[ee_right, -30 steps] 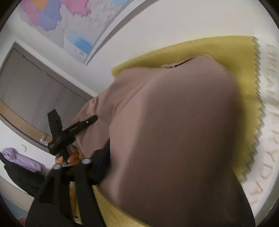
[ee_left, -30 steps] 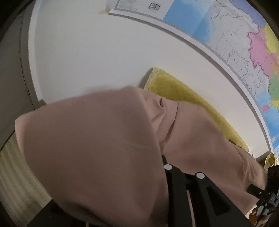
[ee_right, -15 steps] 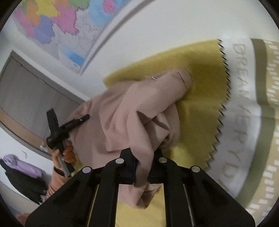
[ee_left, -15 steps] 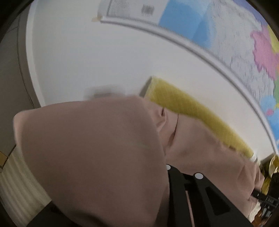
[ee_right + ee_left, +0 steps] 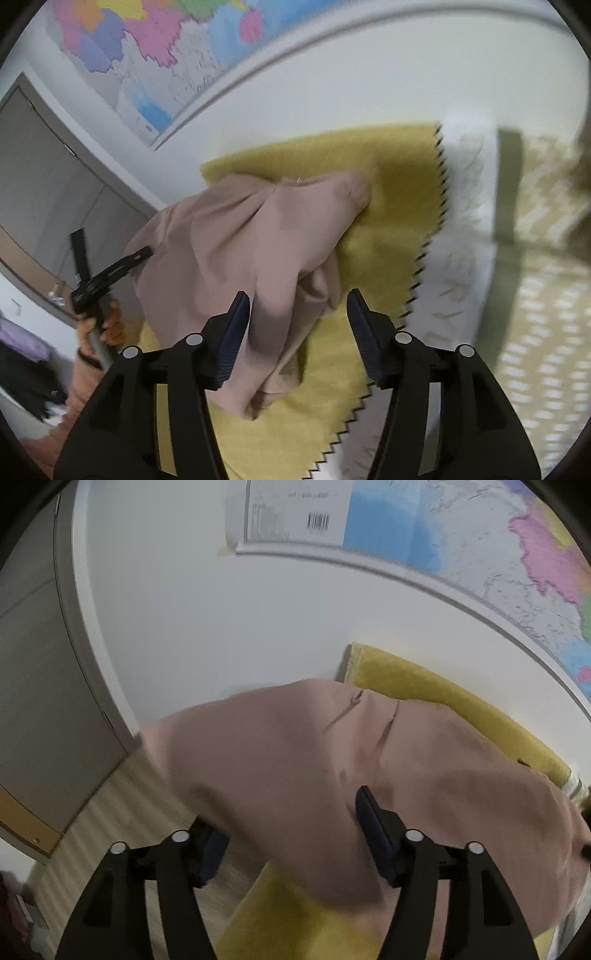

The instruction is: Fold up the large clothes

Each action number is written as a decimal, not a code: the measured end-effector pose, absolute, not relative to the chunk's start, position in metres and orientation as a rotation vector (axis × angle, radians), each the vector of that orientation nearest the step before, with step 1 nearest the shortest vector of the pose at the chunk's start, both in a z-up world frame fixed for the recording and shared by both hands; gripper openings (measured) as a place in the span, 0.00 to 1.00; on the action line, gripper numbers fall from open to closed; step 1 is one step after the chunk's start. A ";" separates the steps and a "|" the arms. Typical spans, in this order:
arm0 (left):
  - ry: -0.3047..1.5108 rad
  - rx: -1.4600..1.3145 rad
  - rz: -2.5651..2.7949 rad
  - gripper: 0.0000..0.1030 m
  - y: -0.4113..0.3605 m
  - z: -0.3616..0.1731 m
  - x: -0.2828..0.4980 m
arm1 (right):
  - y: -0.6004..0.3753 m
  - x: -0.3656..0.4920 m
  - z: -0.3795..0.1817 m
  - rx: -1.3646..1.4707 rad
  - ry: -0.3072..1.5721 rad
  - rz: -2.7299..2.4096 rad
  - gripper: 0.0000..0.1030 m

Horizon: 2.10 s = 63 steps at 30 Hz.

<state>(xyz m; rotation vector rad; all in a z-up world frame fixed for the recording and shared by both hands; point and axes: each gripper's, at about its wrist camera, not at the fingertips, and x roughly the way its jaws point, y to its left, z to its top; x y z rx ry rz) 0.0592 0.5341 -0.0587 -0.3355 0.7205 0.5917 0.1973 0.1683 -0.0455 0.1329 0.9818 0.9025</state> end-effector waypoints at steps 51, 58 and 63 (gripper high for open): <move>0.740 -0.187 0.382 0.93 0.392 -0.073 0.070 | 0.250 0.141 -0.051 -0.155 0.859 0.889 0.64; 0.723 -0.203 0.410 0.93 0.369 -0.062 0.052 | 0.237 0.100 -0.033 -0.174 0.743 0.889 0.86; 0.699 -0.222 0.421 0.93 0.357 -0.058 0.037 | 0.233 0.077 -0.029 -0.200 0.693 0.878 0.94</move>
